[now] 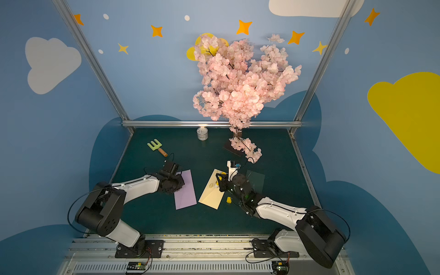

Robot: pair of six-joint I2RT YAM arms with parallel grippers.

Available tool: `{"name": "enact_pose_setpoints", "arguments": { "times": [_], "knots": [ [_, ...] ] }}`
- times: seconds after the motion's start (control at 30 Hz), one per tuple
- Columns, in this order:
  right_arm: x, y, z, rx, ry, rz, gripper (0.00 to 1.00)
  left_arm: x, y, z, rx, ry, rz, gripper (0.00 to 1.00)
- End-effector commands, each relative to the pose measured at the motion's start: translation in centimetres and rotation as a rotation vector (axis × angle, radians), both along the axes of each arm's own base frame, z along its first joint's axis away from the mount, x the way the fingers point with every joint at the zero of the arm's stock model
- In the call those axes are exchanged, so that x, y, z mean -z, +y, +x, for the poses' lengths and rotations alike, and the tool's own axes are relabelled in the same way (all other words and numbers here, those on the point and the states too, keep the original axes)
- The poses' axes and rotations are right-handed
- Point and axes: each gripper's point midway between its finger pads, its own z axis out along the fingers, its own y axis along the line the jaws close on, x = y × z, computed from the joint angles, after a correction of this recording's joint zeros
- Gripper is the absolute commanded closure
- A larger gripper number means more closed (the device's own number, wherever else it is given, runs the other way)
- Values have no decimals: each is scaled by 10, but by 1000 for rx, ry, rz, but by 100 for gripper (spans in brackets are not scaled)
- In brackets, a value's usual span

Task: Seal the envelope with a glue stick
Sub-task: Adjust the envelope at the center of the board.

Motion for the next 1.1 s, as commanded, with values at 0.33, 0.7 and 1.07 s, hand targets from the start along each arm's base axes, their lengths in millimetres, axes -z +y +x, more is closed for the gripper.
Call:
{"name": "enact_pose_setpoints", "arguments": {
  "times": [0.33, 0.7, 1.07],
  "knots": [
    [-4, -3, -3, -3, -10, 19, 100, 31, 18, -72, 30, 284, 53, 97],
    [-6, -5, -3, 0, -19, 18, 100, -3, 23, -39, 34, 187, -14, 97],
    [-7, -6, -4, 0, -23, 19, 100, -21, 28, -7, 19, 117, -94, 85]
  ]
}}
